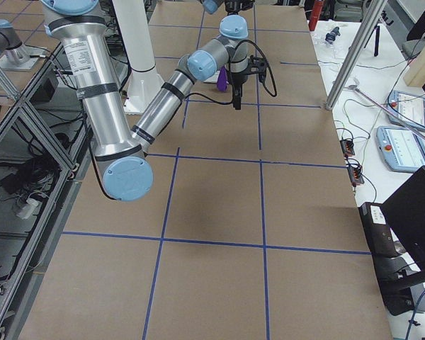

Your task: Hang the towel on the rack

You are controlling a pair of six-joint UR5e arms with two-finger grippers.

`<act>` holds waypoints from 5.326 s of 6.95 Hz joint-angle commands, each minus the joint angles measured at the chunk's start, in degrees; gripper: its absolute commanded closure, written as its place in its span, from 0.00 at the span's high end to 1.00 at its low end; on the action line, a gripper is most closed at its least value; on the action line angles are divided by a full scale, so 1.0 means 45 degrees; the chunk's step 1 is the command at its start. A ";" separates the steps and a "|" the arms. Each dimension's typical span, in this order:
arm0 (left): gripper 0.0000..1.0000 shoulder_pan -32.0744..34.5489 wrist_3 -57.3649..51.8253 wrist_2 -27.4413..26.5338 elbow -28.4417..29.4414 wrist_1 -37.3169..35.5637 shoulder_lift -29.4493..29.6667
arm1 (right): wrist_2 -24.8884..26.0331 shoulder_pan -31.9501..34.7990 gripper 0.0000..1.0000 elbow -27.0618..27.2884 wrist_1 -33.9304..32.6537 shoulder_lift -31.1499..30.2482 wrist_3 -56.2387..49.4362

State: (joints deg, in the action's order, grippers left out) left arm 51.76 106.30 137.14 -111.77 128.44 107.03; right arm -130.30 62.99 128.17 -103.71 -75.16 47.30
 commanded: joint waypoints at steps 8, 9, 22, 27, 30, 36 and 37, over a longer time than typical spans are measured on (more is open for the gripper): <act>0.00 0.0685 -0.3290 -0.0104 0.1107 0.0013 -0.2065 | -0.0029 0.0747 1.00 -0.0143 -0.0019 -0.0388 -0.1037; 0.00 0.0685 -0.3290 -0.0104 0.1107 0.0013 -0.2065 | -0.0028 0.0767 1.00 -0.0220 -0.0019 -0.0369 -0.1078; 1.00 0.1965 -0.9187 -0.1452 0.1595 -0.0065 -0.3955 | -0.0204 0.3084 1.00 -0.2049 -0.0136 -0.1362 -0.6119; 1.00 0.6576 -2.1136 -0.1413 0.3157 -0.1866 -0.4937 | -0.0595 0.5469 1.00 -0.5957 -0.0137 -0.1619 -1.0841; 1.00 0.7170 -2.2684 -0.0773 0.2770 -0.5683 -0.4369 | -0.0595 0.6059 1.00 -0.6724 -0.0137 -0.1677 -1.1215; 1.00 0.7189 -2.2528 -0.0163 0.2572 -0.5592 -0.4507 | -0.1181 0.6040 1.00 -0.6452 -0.0078 -0.1874 -0.9993; 1.00 0.7189 -2.2528 -0.0144 0.2534 -0.5573 -0.4507 | -0.1297 0.6040 1.00 -0.6374 -0.0059 -0.1892 -0.9752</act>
State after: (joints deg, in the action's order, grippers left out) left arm 84.11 4.90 136.43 -100.24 103.27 86.71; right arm -135.52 90.19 99.15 -104.09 -83.70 1.30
